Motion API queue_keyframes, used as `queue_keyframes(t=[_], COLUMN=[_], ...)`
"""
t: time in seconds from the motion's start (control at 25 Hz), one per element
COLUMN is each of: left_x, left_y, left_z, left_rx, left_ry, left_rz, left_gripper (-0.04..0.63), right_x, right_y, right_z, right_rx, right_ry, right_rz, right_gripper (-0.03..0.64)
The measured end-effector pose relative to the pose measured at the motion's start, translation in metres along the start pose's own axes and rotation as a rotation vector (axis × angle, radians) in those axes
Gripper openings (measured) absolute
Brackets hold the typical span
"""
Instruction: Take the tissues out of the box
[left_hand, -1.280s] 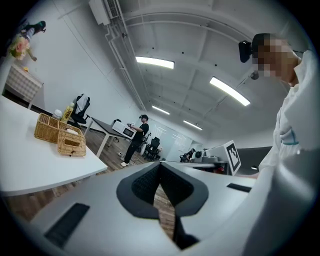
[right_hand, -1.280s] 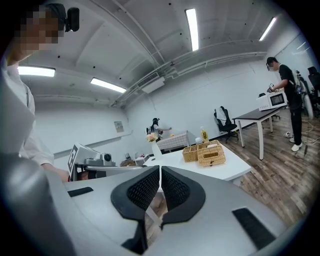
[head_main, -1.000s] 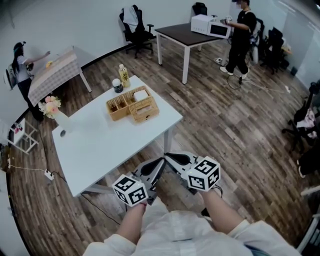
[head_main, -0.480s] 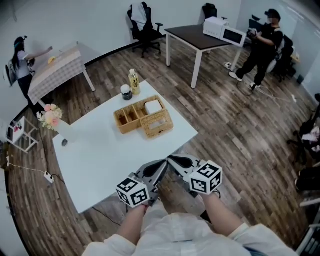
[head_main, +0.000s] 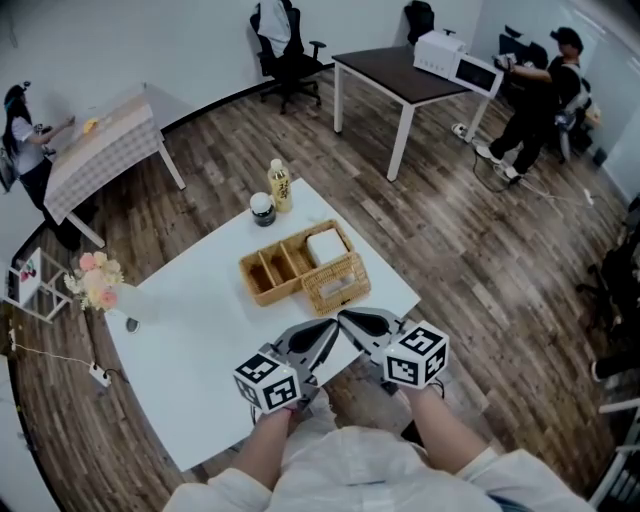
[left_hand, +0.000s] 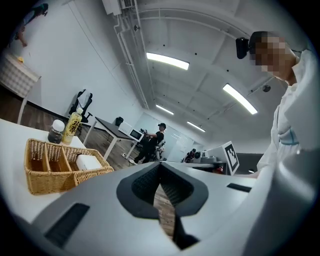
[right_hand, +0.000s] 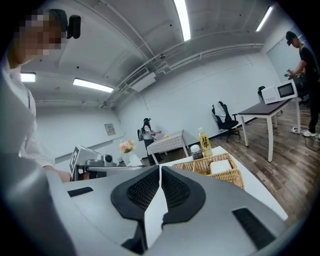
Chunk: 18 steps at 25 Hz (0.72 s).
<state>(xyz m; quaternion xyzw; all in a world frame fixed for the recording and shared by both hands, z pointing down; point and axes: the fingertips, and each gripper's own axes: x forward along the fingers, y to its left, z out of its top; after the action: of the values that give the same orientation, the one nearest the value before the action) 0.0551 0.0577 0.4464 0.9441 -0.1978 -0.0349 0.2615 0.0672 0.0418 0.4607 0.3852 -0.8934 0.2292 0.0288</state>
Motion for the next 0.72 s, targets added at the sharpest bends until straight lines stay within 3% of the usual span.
queue_keyframes(t=[0.72], left_x=[0.018], left_y=[0.099], left_z=[0.030], left_rx=[-0.094], left_ry=[-0.016], left_rz=[-0.002], left_gripper=[0.002], right_x=[0.089], right_y=[-0.052], right_z=[0.017], right_rx=[-0.006], right_ry=[0.123], right_rz=[-0.024], right_gripper=[0.035])
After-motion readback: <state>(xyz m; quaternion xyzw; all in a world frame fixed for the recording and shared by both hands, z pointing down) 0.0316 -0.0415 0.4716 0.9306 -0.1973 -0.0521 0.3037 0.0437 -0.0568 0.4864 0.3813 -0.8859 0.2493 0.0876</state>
